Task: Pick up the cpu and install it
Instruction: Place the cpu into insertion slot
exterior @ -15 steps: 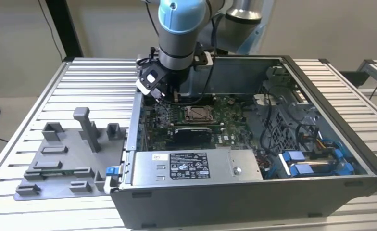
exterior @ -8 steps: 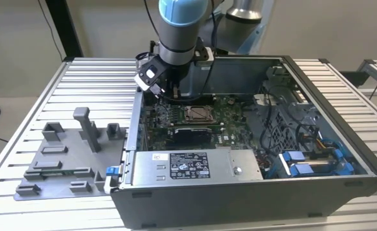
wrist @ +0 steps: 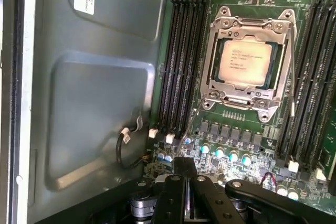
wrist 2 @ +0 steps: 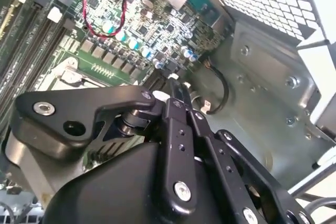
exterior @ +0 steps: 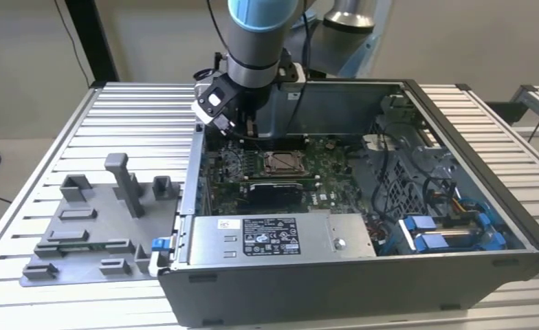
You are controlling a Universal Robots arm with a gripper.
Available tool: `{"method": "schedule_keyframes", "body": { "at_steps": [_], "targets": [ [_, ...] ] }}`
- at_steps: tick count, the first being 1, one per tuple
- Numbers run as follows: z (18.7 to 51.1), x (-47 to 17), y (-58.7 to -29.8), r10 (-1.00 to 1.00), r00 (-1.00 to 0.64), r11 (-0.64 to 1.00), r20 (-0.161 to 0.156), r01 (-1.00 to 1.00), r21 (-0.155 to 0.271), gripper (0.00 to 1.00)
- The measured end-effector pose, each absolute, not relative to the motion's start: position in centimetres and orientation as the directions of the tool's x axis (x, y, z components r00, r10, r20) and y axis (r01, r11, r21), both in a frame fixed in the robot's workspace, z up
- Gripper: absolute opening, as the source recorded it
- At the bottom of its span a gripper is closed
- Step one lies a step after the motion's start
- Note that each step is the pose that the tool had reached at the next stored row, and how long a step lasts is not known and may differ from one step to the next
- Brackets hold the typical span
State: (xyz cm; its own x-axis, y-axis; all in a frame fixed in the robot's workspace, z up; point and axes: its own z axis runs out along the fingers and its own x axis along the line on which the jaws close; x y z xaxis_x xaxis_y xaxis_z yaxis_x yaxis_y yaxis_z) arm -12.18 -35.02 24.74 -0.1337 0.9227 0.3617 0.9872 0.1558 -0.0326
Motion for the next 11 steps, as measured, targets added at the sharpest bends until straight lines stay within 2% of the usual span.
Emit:
{"method": "schedule_keyframes", "body": {
  "at_steps": [5, 11],
  "targets": [
    [24.6, -12.2, -34.0, 0.919, -0.132, 0.156, 0.373, 0.987, -0.037, 0.0],
    [24.8, -12.9, -33.8, 0.911, -0.119, 0.157, 0.394, 0.985, -0.065, 0.0]
  ]
}}
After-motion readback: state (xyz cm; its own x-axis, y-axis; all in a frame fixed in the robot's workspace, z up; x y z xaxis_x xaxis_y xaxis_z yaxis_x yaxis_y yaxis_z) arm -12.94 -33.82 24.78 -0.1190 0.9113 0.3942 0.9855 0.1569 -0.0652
